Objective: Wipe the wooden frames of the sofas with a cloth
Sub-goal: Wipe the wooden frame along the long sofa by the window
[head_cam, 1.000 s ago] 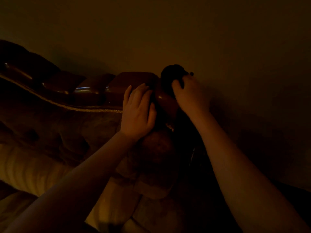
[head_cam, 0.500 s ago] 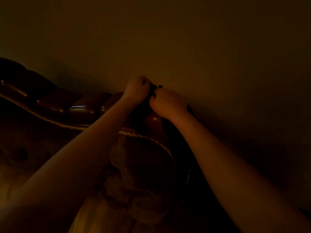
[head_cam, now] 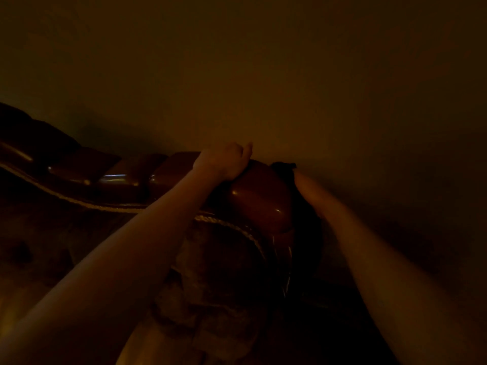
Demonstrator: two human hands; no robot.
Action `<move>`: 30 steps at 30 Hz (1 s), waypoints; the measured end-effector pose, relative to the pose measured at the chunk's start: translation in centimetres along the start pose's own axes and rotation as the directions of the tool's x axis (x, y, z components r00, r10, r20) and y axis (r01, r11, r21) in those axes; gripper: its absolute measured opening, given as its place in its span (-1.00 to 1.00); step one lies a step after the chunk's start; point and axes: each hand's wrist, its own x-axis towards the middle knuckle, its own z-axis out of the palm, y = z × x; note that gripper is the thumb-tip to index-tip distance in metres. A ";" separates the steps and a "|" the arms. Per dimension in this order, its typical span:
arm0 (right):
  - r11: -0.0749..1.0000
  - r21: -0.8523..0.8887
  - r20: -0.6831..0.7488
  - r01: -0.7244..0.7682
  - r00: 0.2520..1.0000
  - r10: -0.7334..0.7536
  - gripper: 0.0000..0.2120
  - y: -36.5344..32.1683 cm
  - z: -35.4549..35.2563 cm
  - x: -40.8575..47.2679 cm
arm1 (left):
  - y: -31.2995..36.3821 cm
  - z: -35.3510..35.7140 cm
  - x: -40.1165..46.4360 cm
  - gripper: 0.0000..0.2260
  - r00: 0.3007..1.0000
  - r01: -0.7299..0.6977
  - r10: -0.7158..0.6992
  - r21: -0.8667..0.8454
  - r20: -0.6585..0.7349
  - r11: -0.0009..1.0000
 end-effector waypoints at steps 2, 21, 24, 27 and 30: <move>0.999 -0.029 -0.029 0.018 0.999 -0.019 -0.68 -1.0 0.5 0.5 | 0.0 0.2 0.4 -0.56 0.999 0.009 -0.010 0.028 0.034 1.000; 0.991 0.129 -0.050 0.038 0.998 -0.032 -0.65 -1.9 1.1 1.0 | -0.8 0.7 0.3 -0.84 0.956 -0.051 0.058 0.031 -0.289 0.998; 0.972 0.235 -0.194 0.011 0.980 0.036 -0.76 0.8 1.4 -0.8 | 0.1 0.2 -0.7 -0.83 0.912 -0.059 0.093 0.096 -0.400 0.994; 0.934 0.341 -0.245 -0.104 0.950 0.195 -0.74 2.8 2.1 -2.4 | 0.2 0.1 -1.4 -0.82 0.908 -0.123 0.124 0.029 -0.400 0.992; 0.876 0.481 -0.285 -0.045 0.936 0.205 -0.72 2.5 3.4 -3.8 | -0.2 0.2 -1.7 -0.76 0.938 -0.185 0.089 -0.265 -0.336 0.946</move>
